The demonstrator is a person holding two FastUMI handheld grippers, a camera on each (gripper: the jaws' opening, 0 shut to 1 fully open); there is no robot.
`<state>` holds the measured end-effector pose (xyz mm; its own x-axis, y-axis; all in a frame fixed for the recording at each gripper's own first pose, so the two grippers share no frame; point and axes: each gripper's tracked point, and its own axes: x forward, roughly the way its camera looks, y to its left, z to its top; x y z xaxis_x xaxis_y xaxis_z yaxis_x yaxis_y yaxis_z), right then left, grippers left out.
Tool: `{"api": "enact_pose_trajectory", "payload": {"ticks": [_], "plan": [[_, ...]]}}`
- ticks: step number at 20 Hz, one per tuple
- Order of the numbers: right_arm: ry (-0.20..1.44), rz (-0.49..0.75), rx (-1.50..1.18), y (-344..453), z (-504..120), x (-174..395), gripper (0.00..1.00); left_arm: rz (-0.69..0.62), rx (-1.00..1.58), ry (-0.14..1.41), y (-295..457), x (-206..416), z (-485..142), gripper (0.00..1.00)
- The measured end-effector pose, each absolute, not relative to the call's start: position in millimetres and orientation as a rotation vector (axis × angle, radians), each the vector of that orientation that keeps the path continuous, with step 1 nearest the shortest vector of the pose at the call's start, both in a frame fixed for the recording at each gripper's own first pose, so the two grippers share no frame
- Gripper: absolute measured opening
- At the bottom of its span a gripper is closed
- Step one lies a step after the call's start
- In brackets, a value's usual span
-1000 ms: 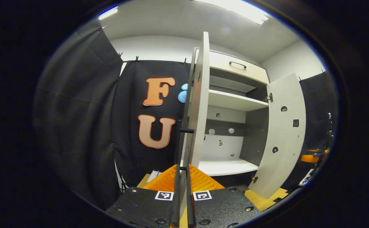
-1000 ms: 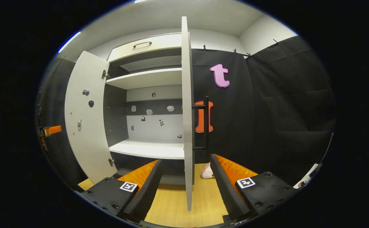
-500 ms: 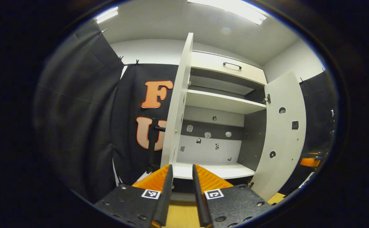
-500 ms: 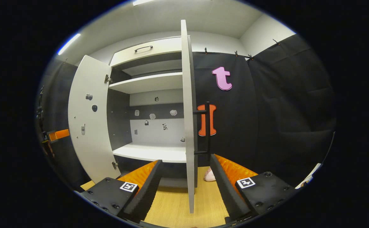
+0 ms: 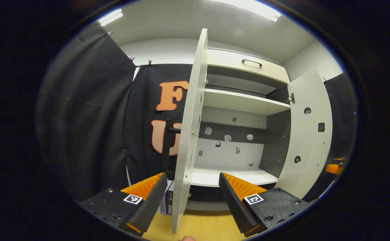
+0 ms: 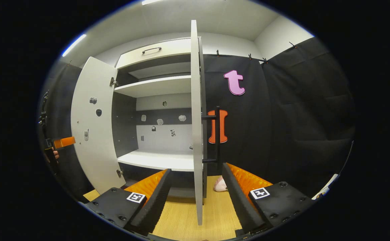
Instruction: Open the right door of the double-door shoe cabinet with the right hand, and open the left door with the left hand.
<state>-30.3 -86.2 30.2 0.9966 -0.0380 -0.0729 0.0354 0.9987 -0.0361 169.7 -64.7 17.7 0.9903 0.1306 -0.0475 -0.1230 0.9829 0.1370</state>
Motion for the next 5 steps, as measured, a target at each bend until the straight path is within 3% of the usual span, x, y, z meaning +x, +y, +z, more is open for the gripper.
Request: {"api": "enact_pose_trajectory", "payload": {"ticks": [5], "plan": [[0.071, -0.023, -0.011, -81.6, 29.2, -26.2, 0.98, 0.124, 0.136, 0.042, -66.7, 170.0, 21.4, 0.97]]}}
